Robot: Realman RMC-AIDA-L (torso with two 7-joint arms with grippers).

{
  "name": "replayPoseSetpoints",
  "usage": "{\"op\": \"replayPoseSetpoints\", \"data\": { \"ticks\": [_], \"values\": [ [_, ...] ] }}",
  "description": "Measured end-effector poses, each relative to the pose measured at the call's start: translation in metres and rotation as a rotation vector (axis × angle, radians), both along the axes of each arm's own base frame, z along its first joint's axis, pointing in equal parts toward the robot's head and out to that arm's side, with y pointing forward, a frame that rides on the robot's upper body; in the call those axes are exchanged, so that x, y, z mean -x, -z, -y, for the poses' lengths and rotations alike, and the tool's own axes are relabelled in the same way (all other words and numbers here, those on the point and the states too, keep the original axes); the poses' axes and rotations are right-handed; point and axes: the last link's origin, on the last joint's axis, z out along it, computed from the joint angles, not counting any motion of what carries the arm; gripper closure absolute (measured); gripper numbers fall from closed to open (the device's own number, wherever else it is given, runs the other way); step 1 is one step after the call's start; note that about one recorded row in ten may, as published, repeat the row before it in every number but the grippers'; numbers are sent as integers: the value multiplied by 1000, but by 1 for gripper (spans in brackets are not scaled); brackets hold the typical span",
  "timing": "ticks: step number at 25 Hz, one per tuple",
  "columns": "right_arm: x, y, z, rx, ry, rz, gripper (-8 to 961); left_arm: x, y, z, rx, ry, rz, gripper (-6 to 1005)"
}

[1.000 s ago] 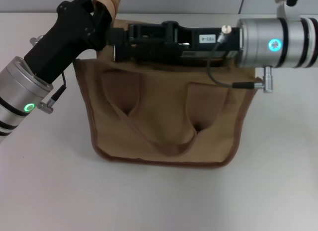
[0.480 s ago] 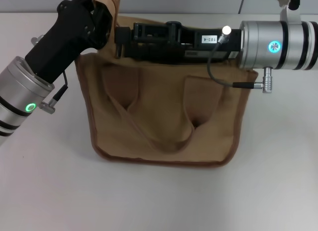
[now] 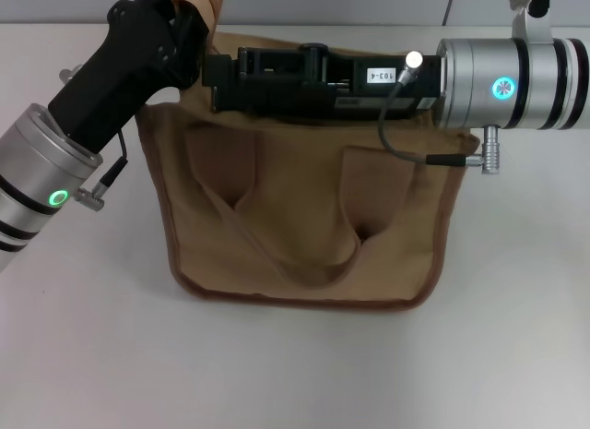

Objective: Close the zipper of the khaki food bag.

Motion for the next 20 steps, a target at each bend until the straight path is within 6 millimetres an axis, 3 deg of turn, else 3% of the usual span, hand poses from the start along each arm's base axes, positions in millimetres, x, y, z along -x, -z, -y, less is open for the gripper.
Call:
{"op": "replayPoseSetpoints", "data": {
  "ticks": [20],
  "values": [
    [-11, 0, 6, -29, -45, 20, 195, -7, -6, -9, 22, 21, 4, 977]
  ]
}}
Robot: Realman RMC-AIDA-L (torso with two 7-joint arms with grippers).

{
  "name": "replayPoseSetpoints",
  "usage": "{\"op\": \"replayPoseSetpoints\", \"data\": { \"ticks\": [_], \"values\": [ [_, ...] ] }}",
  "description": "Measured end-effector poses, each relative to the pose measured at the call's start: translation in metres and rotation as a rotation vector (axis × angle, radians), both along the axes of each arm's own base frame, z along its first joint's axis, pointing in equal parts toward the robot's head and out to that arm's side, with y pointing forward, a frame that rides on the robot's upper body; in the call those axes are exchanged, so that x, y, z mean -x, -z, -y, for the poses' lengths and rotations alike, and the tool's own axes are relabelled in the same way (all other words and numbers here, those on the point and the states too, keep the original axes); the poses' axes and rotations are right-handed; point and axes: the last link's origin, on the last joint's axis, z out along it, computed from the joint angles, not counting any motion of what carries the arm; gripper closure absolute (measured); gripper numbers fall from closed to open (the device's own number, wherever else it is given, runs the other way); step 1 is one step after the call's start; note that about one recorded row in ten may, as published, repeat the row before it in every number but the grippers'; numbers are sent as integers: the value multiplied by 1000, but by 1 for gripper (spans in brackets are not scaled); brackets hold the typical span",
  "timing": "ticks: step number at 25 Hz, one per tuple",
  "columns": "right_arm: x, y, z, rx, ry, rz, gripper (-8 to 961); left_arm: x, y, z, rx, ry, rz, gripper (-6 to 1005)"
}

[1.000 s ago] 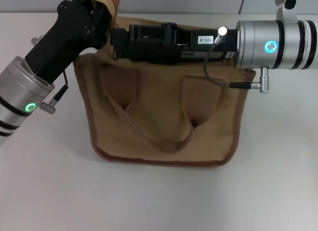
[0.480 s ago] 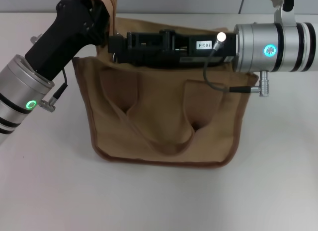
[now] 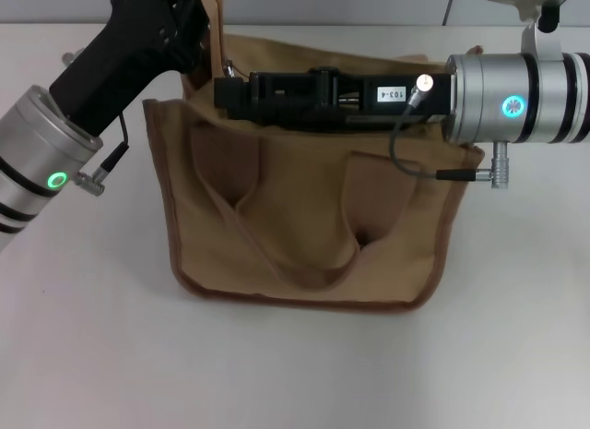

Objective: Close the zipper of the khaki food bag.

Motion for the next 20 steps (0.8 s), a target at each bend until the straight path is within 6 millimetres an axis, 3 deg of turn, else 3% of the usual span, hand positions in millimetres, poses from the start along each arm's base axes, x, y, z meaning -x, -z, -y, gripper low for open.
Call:
{"op": "replayPoseSetpoints", "data": {
  "ticks": [11, 20],
  "values": [
    [-5, -1, 3, -82, -95, 2, 195, -15, -1, -5, 58, 72, 7, 977],
    [-24, -1, 10, -193, -154, 7, 195, -19, -3, -7, 56, 92, 2, 977]
  ]
}}
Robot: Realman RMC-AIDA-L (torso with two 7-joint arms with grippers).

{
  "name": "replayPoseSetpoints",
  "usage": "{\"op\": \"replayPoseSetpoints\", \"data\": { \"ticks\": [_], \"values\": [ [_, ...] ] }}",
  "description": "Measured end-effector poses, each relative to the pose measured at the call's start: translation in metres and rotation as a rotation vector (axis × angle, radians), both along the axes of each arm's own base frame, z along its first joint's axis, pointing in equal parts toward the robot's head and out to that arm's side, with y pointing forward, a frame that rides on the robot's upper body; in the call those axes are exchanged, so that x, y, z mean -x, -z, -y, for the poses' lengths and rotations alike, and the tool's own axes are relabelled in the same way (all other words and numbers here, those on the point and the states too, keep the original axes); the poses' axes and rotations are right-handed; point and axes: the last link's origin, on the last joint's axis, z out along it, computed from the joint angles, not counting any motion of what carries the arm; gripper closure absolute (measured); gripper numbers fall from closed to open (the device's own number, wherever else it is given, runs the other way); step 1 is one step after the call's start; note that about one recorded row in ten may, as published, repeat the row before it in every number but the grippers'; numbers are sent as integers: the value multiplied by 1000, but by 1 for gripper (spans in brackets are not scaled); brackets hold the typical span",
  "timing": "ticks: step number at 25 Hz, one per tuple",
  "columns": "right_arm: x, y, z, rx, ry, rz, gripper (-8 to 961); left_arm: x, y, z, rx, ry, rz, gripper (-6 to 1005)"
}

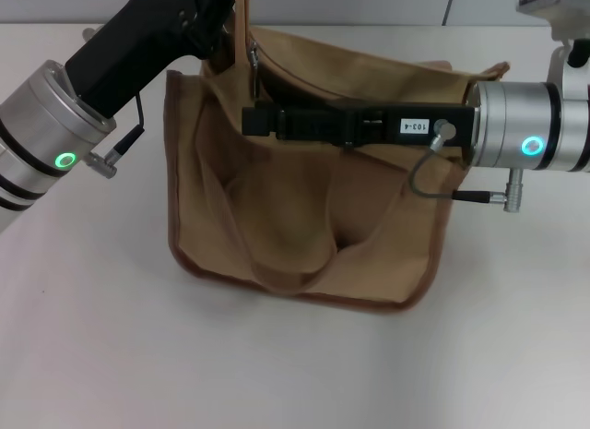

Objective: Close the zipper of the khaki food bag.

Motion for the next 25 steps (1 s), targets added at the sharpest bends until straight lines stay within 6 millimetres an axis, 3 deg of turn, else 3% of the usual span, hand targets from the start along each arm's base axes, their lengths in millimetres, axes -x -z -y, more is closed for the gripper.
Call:
{"op": "replayPoseSetpoints", "data": {
  "ticks": [25],
  "values": [
    [10, -15, -11, -99, -55, -14, 196, 1, 3, -2, -10, -26, 7, 978]
  ]
}}
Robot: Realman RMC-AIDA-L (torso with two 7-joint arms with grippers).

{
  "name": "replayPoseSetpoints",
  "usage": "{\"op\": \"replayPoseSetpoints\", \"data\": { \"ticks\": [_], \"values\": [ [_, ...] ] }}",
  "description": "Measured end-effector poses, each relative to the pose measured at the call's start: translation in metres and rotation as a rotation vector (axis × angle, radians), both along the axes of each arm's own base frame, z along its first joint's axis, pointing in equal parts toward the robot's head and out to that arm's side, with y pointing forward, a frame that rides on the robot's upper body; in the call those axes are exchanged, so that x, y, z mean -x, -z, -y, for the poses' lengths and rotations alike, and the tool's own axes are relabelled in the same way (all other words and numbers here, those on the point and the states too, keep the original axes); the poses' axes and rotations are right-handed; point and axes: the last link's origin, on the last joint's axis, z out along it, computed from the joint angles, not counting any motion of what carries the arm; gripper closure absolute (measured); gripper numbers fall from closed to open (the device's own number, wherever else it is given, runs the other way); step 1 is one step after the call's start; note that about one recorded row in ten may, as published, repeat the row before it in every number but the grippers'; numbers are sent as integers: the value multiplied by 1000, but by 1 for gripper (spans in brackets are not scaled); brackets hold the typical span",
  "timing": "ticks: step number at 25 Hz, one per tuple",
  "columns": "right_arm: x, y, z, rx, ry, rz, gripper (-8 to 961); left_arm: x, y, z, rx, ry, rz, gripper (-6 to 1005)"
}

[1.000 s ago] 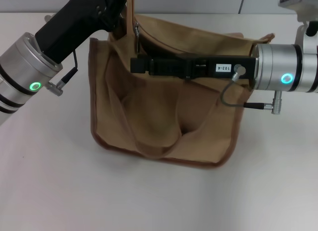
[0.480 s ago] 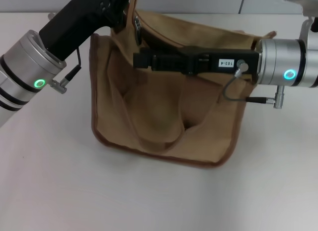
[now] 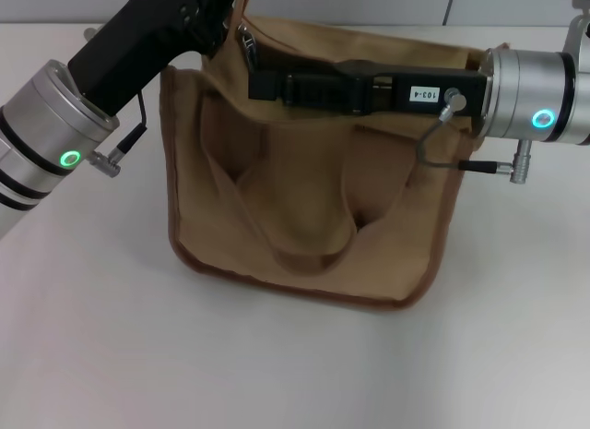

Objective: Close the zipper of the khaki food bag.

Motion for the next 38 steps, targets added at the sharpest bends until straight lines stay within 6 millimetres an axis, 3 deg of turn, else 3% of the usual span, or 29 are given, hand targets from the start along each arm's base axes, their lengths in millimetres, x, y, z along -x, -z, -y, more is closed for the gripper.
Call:
{"op": "replayPoseSetpoints", "data": {
  "ticks": [13, 26, 35, 38],
  "values": [
    [3, -2, -11, -62, 18, 14, 196, -2, 2, 0, 10, 7, -7, 978],
    [13, -5, 1, -24, -60, -52, 196, 0, 4, -2, 12, -10, -18, 977],
    [6, -5, 2, -39, -49, -47, 196, 0, 5, -1, 17, -15, -17, 977],
    [-4, -22, 5, -35, -27, -88, 196, 1, 5, -1, 21, -16, -13, 977]
  ]
}}
